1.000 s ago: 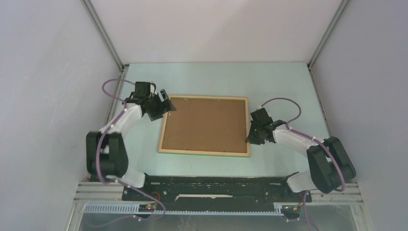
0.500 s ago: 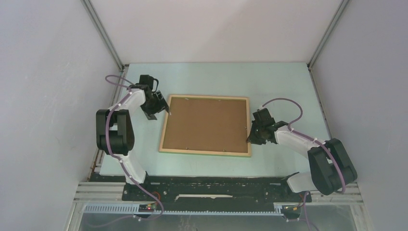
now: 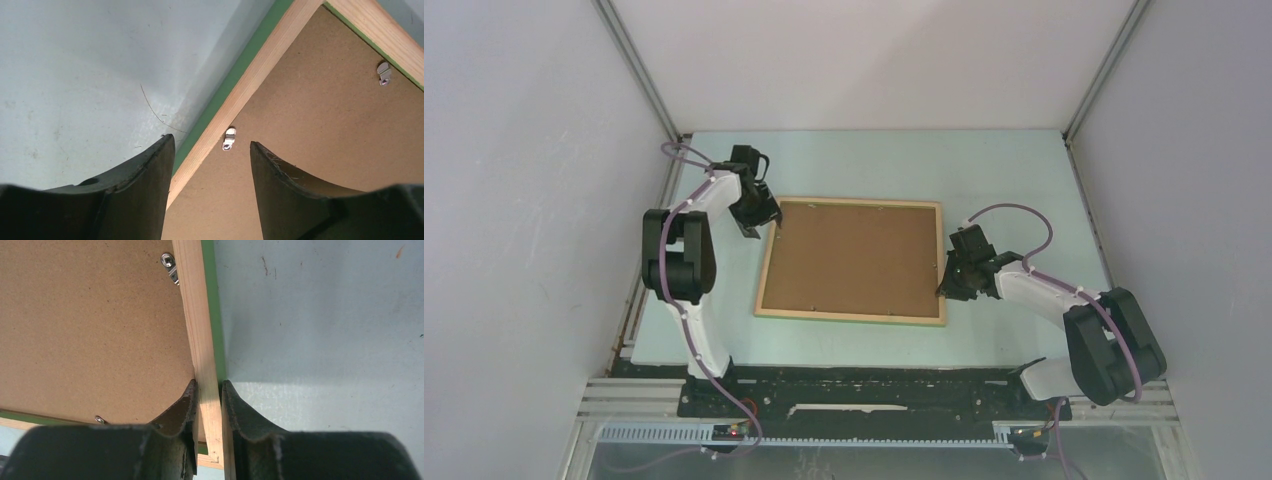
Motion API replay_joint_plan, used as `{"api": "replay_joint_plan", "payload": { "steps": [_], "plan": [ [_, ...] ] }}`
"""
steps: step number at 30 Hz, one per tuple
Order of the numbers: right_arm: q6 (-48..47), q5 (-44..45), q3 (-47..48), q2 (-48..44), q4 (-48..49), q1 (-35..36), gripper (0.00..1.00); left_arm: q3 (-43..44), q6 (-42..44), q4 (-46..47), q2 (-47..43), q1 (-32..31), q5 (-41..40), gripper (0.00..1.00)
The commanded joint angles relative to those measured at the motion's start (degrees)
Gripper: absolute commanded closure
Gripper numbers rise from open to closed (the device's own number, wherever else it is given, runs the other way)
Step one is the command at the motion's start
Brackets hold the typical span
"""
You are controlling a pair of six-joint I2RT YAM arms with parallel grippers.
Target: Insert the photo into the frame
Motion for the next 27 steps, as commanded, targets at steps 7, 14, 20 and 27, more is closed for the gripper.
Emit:
{"api": "replay_joint_plan", "payload": {
  "steps": [7,14,20,27],
  "plan": [
    [-0.1,2.0,-1.6,1.2,0.1,-0.1,0.84,-0.5,-1.6,1.6,1.7,-0.6,-0.5,0.42],
    [-0.2,1.7,-1.6,1.3,0.2,0.0,0.84,-2.2,-1.7,2.4,1.8,-1.3,-0.4,0.42],
    [-0.2,1.7,-1.6,1.2,0.2,0.0,0.84,-3.9,-1.6,3.4,1.1,-1.3,0.3,0.53],
    [-0.2,1.8,-1.5,1.2,0.1,0.1,0.84,-4.9,-2.6,4.0,1.8,0.0,5.0,0.69]
  ]
}}
